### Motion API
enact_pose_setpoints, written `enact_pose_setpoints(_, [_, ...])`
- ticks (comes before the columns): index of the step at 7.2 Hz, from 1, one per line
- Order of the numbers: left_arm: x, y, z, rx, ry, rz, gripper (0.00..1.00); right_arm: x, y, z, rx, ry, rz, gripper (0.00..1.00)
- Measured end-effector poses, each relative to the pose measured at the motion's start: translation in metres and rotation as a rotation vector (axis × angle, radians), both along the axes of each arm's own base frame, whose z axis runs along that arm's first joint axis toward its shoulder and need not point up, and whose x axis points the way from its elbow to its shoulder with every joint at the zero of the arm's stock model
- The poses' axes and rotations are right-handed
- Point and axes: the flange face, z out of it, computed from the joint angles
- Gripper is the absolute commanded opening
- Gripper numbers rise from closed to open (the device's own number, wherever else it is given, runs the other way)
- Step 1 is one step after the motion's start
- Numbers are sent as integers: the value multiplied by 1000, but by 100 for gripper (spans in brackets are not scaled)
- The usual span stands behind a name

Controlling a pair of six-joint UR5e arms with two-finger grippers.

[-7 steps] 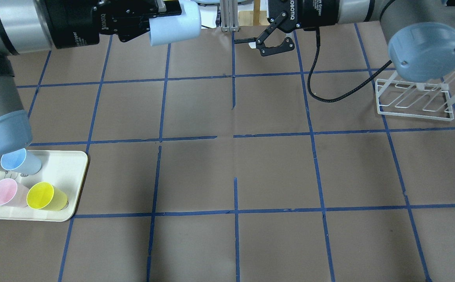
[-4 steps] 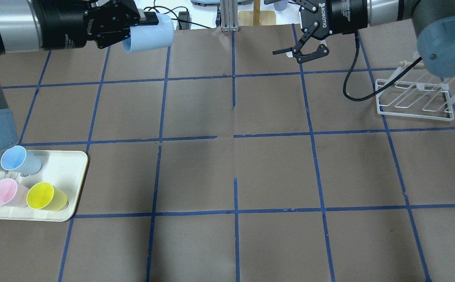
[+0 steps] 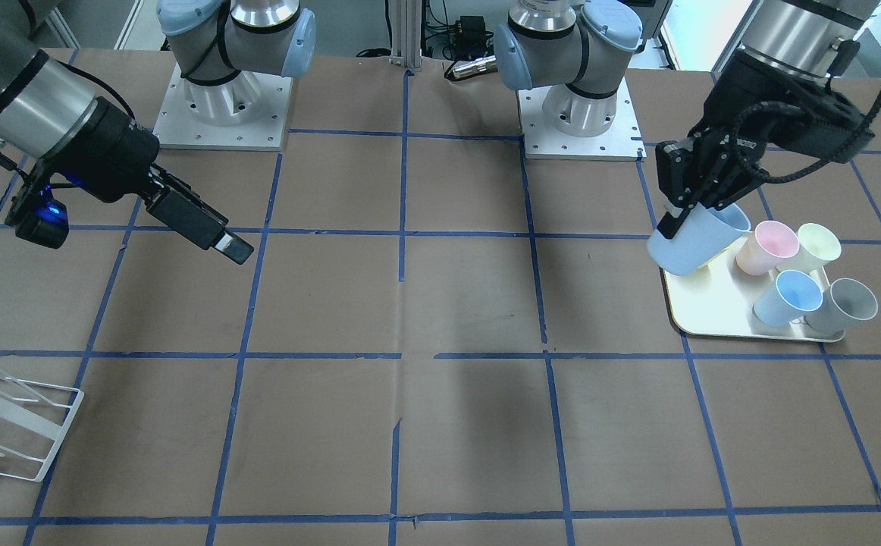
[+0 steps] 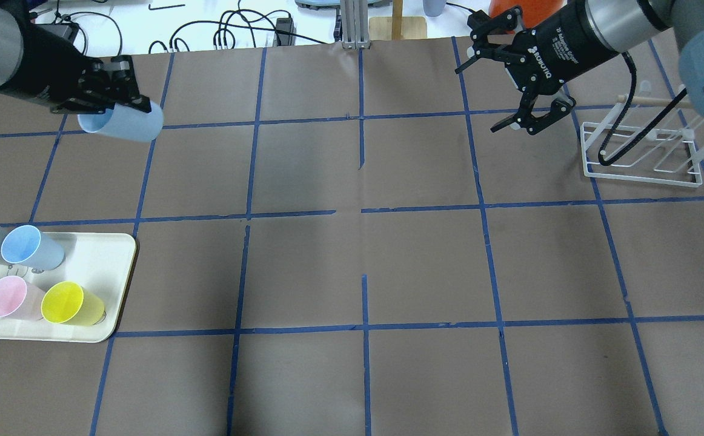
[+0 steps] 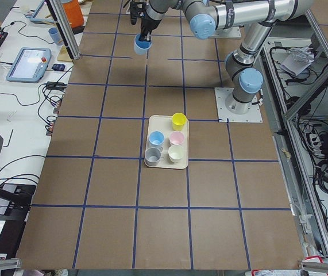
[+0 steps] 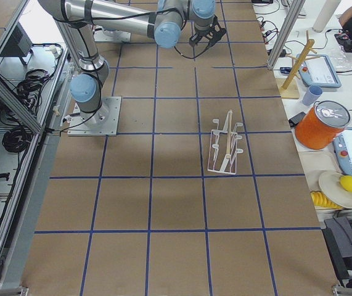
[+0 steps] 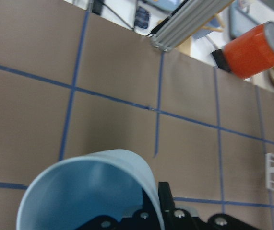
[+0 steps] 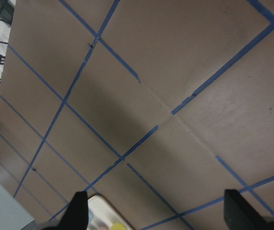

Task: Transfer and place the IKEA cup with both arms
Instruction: 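Carry the mug to the white tray with the left gripper while the right arm returns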

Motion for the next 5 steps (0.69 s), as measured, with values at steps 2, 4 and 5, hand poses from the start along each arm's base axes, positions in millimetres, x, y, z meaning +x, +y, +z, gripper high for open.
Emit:
enact_pose_setpoints(2, [52,-1,-49,159,-200,-222,0,29,23,-1,6,253,117,100])
enact_pose_setpoints(4, [112,3,-117,253,-225,-355,0,28,41,-2,-1,433,309,100])
enact_pose_setpoints(5, [136,3,-151,259,-223,-377,0,23,51,1,-11,488,416,100])
